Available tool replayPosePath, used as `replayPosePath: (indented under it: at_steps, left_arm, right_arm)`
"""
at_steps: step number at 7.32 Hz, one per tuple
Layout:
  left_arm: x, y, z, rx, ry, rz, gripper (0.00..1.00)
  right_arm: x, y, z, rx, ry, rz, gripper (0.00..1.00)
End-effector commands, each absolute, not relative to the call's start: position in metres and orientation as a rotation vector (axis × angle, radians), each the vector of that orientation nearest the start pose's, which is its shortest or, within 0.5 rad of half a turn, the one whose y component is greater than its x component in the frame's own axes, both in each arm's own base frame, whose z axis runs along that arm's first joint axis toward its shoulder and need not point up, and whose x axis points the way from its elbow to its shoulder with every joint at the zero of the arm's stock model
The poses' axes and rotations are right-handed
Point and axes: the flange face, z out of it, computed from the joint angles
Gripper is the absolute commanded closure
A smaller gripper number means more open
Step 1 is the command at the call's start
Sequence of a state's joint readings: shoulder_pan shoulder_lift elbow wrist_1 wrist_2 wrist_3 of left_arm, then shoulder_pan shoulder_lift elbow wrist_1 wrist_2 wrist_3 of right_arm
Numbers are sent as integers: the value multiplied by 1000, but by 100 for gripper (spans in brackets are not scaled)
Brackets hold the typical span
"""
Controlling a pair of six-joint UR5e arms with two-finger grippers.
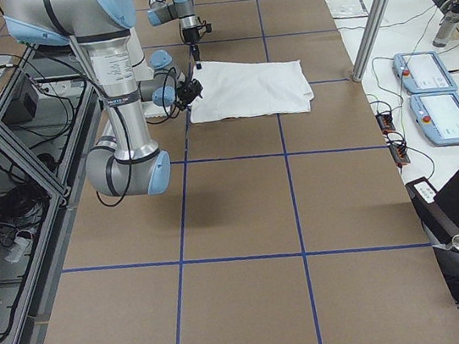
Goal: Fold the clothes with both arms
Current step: 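Grasp the near corners of the white shirt with both grippers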
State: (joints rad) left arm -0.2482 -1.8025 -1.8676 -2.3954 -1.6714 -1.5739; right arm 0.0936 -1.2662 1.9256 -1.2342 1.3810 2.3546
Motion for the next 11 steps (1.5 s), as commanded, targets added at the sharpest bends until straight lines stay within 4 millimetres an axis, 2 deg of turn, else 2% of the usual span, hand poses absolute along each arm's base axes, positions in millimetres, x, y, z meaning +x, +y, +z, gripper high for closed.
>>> replayPosePath:
  at_steps: [1, 3, 8, 9, 10, 11]
  left_arm:
    - [507, -256, 301, 83, 1356, -144, 100]
    - [506, -256, 302, 82, 1355, -144, 100]
    - [506, -256, 302, 82, 1355, -144, 100]
    - [506, -256, 303, 82, 1353, -144, 100]
    - [506, -256, 303, 83, 1353, -146, 100]
    - [506, -256, 303, 83, 1353, -146, 100]
  right_arm:
    - [-562, -205, 299, -183, -1023, 908, 22]
    - [-562, -205, 300, -198, -1018, 937, 27]
    - [-572, -203, 286, -200, -989, 952, 26]
    - [-573, -202, 286, -206, -988, 961, 30]
    - [-573, -202, 286, -215, -988, 979, 44]
    - [-573, -202, 286, -221, -988, 991, 65]
